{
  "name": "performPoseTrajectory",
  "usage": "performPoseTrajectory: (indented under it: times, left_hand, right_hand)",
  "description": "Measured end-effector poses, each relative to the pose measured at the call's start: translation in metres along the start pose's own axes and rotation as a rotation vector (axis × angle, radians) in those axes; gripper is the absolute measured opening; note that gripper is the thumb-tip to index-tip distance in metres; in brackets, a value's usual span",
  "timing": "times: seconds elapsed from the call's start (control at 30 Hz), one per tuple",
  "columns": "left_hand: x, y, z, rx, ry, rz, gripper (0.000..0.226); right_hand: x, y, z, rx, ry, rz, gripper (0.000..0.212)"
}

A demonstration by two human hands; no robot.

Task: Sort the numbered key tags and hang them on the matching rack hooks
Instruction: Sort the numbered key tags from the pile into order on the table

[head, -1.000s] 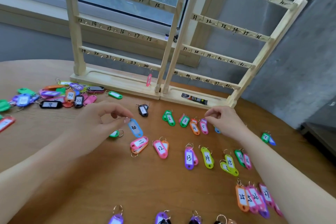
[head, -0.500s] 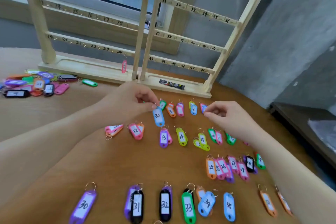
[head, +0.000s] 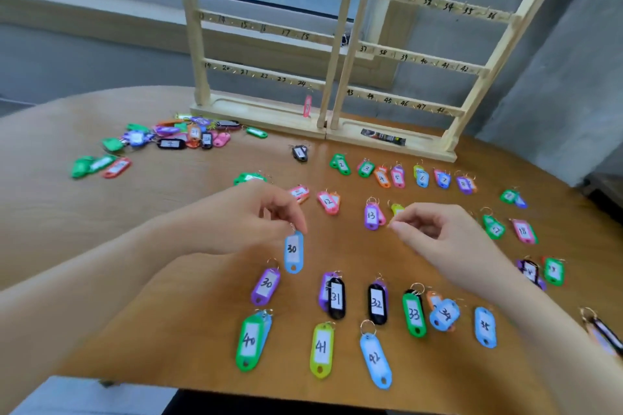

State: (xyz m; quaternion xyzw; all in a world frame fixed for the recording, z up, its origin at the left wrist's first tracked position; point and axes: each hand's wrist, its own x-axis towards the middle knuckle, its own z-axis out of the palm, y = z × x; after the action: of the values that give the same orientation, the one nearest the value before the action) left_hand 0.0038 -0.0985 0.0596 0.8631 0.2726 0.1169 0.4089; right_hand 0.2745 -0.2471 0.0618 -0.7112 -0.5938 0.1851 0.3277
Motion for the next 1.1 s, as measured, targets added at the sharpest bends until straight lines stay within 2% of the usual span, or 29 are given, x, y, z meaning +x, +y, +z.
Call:
performPoseTrajectory:
  times: [0.23, 0.5, 0.77, 0.93, 1.1]
  left_hand:
    - [-0.036, -0.013, 0.009, -0.035, -0.003, -0.092, 0.016]
    - [-0.039, -0.03, 0.022, 0.003, 0.171, -0.115, 0.016]
    - [-0.041, -0.043, 0.023, 0.015, 0.237, -0.124, 0.009]
    - [-0.051, -0.053, 0.008, 0.016, 0.293, -0.116, 0.013]
    - [-0.059, -0.08, -0.031, 0.035, 0.448, -0.191, 0.015]
  right_hand:
    - [0.004, -0.036, 0.033, 0.003, -0.076, -0.089, 0.015]
    - [0.013, -0.054, 0.049, -0.028, -0.139, -0.112, 0.014]
    - [0.023, -0.063, 0.06, -0.046, -0.172, -0.118, 0.014]
    - [0.038, -0.073, 0.069, -0.078, -0.197, -0.145, 0.012]
    - [0.063, -0.089, 0.086, -0.077, -0.232, -0.17, 0.015]
